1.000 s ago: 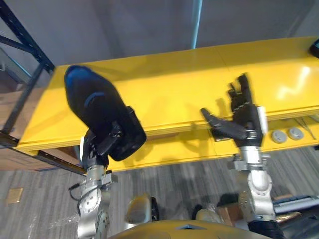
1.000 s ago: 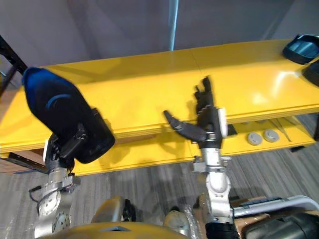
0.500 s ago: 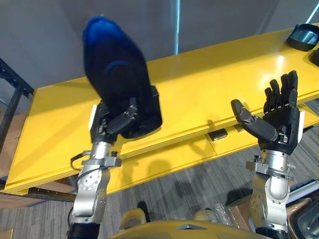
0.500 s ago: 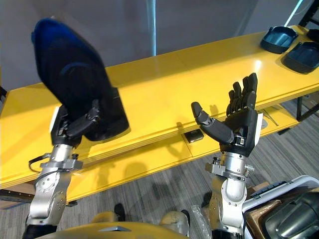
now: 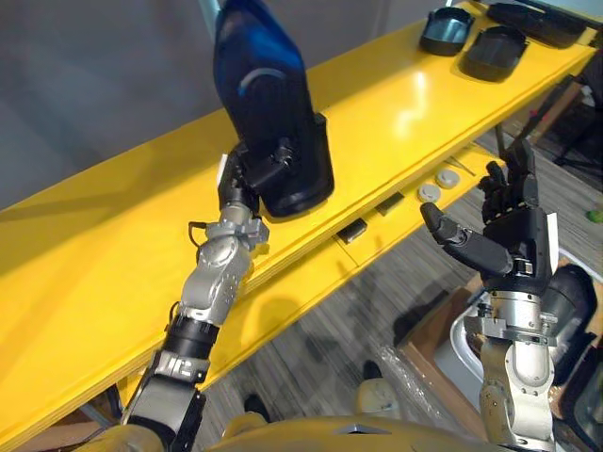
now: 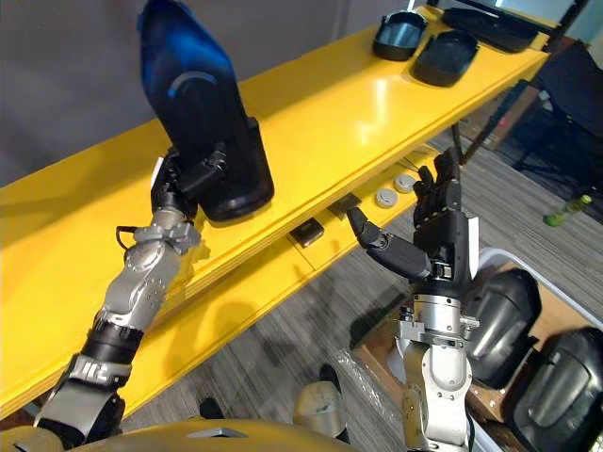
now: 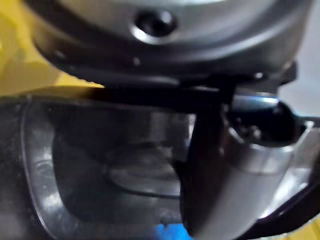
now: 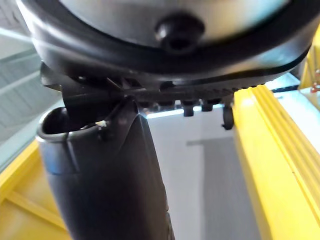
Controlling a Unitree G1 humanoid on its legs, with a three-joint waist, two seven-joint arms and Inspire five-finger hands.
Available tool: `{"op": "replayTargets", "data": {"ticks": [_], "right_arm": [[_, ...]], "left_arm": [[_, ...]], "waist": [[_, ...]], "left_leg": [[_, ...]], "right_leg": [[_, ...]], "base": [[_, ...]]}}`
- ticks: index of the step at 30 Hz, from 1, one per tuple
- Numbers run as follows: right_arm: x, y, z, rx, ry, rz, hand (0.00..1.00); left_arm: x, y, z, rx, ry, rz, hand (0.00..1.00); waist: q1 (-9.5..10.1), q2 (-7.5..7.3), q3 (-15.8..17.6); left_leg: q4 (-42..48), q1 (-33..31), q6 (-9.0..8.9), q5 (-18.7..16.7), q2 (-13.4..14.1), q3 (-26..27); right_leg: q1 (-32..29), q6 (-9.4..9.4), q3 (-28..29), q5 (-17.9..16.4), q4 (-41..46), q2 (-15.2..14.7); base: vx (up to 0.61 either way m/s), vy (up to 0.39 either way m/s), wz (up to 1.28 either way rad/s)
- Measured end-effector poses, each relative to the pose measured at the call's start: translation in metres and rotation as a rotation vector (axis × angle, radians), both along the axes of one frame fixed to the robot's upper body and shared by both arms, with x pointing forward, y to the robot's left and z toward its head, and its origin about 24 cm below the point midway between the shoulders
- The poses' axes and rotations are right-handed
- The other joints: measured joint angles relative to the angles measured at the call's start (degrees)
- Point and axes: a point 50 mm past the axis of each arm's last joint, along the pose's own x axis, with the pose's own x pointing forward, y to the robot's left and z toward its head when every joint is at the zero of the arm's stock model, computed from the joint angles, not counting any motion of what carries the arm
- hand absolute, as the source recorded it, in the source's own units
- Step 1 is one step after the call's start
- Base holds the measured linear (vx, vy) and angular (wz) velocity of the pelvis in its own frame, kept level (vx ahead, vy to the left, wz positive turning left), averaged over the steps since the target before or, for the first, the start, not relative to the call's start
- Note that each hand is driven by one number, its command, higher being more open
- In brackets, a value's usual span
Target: Walk over and take three plastic housings, then place them on the shelf
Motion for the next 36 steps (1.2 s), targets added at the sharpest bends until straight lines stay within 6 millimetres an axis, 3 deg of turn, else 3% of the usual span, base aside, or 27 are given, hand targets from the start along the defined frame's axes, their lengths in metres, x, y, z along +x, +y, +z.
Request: {"op": "replayTargets", "data": {"ticks": [5, 9, 13, 18, 19, 22, 25, 30, 36], "right_arm": [[-0.001, 0.026, -0.016, 0.096, 0.085, 0.174, 1.00], [-0.005, 0.053, -0.026, 0.140, 0.136, 0.299, 1.00], [-0.005, 0.076, -0.024, 0.163, 0.143, 0.403, 1.00], [-0.004, 0.082, -0.015, 0.180, 0.116, 0.388, 1.00], [-0.003, 0.082, -0.014, 0.181, 0.113, 0.384, 1.00], [-0.001, 0.082, -0.012, 0.192, 0.111, 0.360, 1.00], [-0.001, 0.082, -0.012, 0.203, 0.117, 0.355, 1.00], [-0.002, 0.091, -0.013, 0.228, 0.132, 0.400, 1.00], [-0.002, 0.102, -0.012, 0.248, 0.137, 0.441, 1.00]], "left_arm": [[0.018, 0.014, 0.009, -0.036, 0.035, 0.098, 0.00], [0.030, 0.014, 0.014, -0.080, 0.064, 0.123, 0.00], [0.035, 0.010, 0.021, -0.098, 0.058, 0.132, 0.00], [0.046, 0.003, 0.045, -0.100, 0.012, 0.134, 0.00], [0.047, 0.002, 0.048, -0.101, 0.005, 0.135, 1.00], [0.050, -0.001, 0.058, -0.100, -0.014, 0.128, 1.00], [0.053, 0.000, 0.053, -0.092, 0.019, 0.158, 1.00], [0.055, -0.005, 0.062, 0.023, -0.002, 0.208, 1.00], [0.062, -0.005, 0.088, 0.094, -0.050, 0.291, 1.00]], "waist": [[-1.63, -0.03, 0.20], [-2.20, -0.08, 1.22], [-2.92, 0.13, 3.57], [-2.95, 0.17, 5.93], [-2.96, 0.18, 6.40], [-2.96, 0.18, 7.80], [-3.12, 0.28, 8.07], [-3.00, 0.27, 9.69], [-2.96, 0.28, 12.61]], "left_leg": [[-1.36, 0.48, -0.21, 0.57, 0.34, 1.84], [-1.39, 0.44, -0.13, 0.64, 0.30, 2.21], [-1.40, -0.05, -0.05, 0.88, 0.29, 2.15], [-1.23, -1.58, 0.11, 1.58, 0.31, 1.79], [-1.23, -1.59, 0.13, 1.63, 0.32, 1.78], [-1.23, -1.89, 0.19, 1.80, 0.33, 1.80], [-1.21, -2.71, 0.24, 1.91, 0.35, 1.87], [-1.16, -2.80, 0.33, 2.04, 0.39, 2.04], [-1.04, -3.72, 0.54, 2.48, 0.42, 2.21]], "right_leg": [[-1.36, 0.06, 1.73, 0.28, 0.02, 0.73], [-1.68, 0.10, 2.17, 0.38, 0.11, 0.75], [-2.10, 0.18, 2.17, 0.42, 0.22, 0.75], [-3.56, 0.33, 2.01, 0.51, 0.89, 0.73], [-3.63, 0.34, 2.01, 0.51, 1.05, 0.73], [-4.05, 0.35, 2.04, 0.51, 1.28, 0.73], [-4.83, 0.50, 2.04, 0.60, 1.29, 0.73], [-4.99, 0.72, 2.12, 0.72, 1.40, 0.73], [-6.23, 1.38, 2.40, 1.05, 1.80, 0.74]], "base": [[0.00, -0.016, -0.17], [-0.01, 0.005, -0.06], [0.00, 0.000, 0.00], [-0.02, -0.006, 0.04], [0.00, 0.000, 0.00], [0.00, 0.000, 0.00], [0.00, 0.000, 0.00], [0.00, 0.000, 0.00], [-0.04, -0.007, -0.01]]}}
